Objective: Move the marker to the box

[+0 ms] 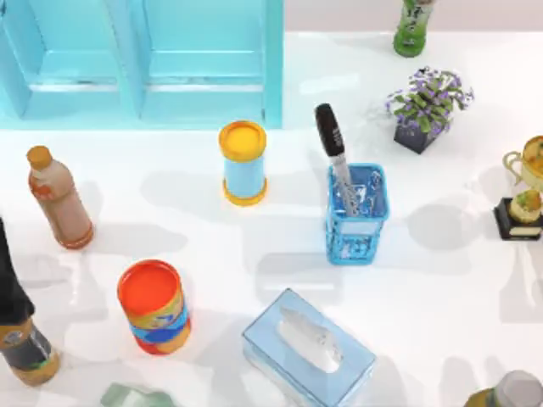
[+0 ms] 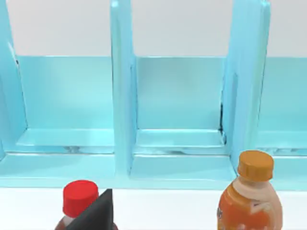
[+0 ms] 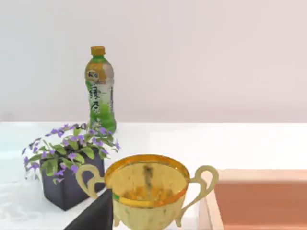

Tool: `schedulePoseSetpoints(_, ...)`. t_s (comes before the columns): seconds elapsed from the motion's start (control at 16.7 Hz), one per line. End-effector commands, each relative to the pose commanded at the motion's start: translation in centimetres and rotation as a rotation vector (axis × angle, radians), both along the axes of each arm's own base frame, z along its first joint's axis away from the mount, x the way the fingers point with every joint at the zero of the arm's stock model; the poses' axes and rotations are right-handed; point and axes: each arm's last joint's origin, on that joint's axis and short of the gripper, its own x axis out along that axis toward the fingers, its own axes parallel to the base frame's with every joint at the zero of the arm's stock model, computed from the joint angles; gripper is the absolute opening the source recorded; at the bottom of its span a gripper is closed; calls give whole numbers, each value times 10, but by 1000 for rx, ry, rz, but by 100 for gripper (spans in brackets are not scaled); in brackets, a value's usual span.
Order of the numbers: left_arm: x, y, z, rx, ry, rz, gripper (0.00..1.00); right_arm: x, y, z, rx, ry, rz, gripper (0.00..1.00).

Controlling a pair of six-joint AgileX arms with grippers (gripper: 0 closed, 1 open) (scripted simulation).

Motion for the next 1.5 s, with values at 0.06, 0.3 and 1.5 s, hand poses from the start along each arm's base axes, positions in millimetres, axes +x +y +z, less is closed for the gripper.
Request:
schedulePoseSetpoints(0.06, 0, 0, 0, 0, 0, 0, 100, 0, 0, 0, 0, 0, 0, 100)
schedulePoseSetpoints(0.3, 0, 0, 0, 0, 0, 0, 100, 2, 4, 12, -11, 8, 68, 100)
schedulePoseSetpoints(1.5, 0, 0, 0, 0, 0, 0, 100, 180, 106, 11, -64, 617, 857, 100)
